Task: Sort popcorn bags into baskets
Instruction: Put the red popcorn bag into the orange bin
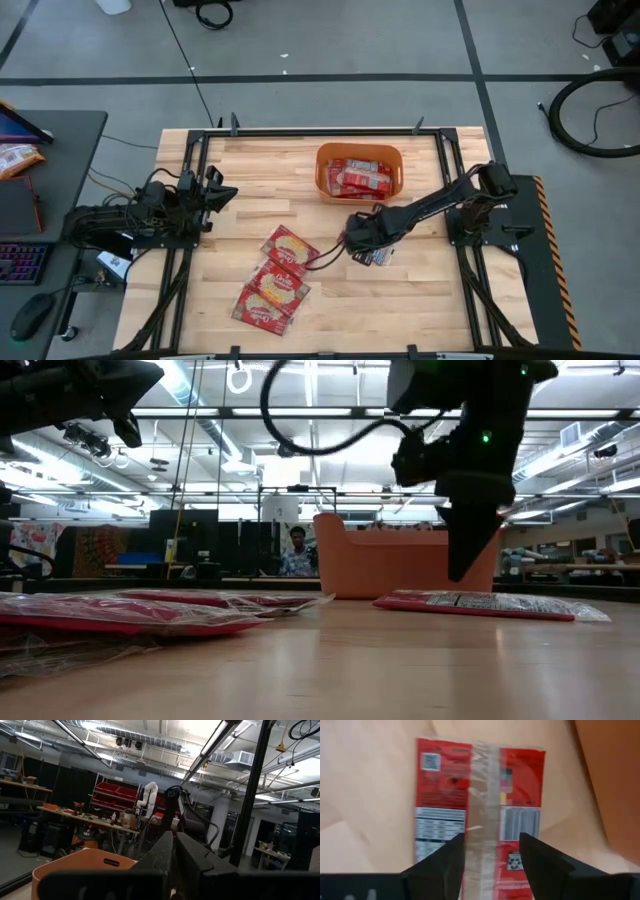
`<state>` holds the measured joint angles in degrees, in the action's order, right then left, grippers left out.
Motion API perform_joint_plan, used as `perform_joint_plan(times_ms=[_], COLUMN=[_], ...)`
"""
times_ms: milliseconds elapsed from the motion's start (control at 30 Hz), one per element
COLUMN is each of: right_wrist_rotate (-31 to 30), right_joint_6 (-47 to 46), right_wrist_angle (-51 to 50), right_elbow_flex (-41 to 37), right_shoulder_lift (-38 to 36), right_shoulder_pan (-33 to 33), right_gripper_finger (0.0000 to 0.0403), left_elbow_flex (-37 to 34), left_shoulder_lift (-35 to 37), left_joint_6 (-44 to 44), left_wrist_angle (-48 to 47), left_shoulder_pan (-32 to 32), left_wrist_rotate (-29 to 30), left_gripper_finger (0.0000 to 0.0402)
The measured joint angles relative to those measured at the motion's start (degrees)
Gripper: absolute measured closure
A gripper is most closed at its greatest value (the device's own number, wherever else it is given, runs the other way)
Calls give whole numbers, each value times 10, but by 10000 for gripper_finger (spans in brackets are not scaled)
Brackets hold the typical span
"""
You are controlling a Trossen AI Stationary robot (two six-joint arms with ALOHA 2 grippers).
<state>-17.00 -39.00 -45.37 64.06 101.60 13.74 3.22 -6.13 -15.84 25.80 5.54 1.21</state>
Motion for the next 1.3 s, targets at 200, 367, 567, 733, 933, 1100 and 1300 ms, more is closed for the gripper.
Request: perform_joint_plan(times_ms=[200, 367, 567, 733, 933, 1100, 1300], right_wrist_rotate=[8, 33, 41, 41, 43, 13, -78], right_joint_6=[5, -5, -13, -13, 8, 17, 35], right_wrist_angle=[40, 88, 100, 96, 38, -76, -205], right_elbow_flex=[-33, -71, -79, -68, -9, 79, 193], right_shoulder_lift=[0, -3, -3, -1, 3, 3, 2], right_shoulder_pan=[0, 0, 0, 0, 0, 0, 2], right_gripper_finger=[201, 236, 335, 395, 397, 397, 398], left_elbow_flex=[0, 0, 0, 0, 0, 0, 0], left_shoulder_lift=[0, 0, 0, 0, 0, 0, 0], left_joint_6=[1, 1, 1, 1, 1, 2, 1], left_wrist_angle=[0, -1, -1, -2, -2, -2, -3], left_shoulder_pan=[0, 0, 0, 0, 0, 0, 0], left_wrist_rotate=[0, 0, 0, 0, 0, 0, 0], left_gripper_finger=[377, 377, 377, 377, 377, 377, 377])
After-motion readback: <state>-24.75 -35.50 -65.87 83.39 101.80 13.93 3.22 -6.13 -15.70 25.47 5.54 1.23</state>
